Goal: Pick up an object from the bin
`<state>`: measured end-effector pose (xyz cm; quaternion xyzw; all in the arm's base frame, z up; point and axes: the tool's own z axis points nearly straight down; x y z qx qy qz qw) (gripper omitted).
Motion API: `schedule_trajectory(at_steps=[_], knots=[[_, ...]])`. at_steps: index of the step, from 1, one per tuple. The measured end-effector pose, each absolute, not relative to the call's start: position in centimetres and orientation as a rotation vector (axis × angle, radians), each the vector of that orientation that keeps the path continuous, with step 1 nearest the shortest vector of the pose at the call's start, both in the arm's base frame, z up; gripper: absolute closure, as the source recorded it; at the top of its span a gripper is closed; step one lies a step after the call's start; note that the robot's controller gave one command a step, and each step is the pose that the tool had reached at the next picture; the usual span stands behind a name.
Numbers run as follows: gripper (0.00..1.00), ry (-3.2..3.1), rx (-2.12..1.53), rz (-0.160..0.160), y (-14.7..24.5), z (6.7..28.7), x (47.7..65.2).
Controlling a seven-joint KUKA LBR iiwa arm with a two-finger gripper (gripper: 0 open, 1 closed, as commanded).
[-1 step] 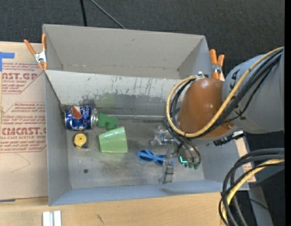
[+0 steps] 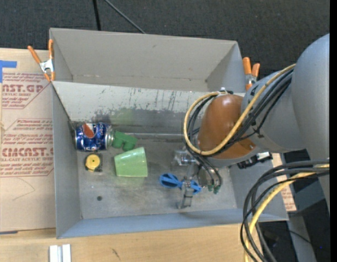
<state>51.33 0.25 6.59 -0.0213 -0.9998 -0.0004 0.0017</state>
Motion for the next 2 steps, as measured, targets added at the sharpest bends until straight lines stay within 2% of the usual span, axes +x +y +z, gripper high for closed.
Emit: schedule_trajectory(at_steps=[1,2], knots=[[1.0,-3.141,-0.066,-0.002,0.3,6.9,51.4],[1.0,-3.15,-0.106,-0.004,3.9,24.7,52.8]])
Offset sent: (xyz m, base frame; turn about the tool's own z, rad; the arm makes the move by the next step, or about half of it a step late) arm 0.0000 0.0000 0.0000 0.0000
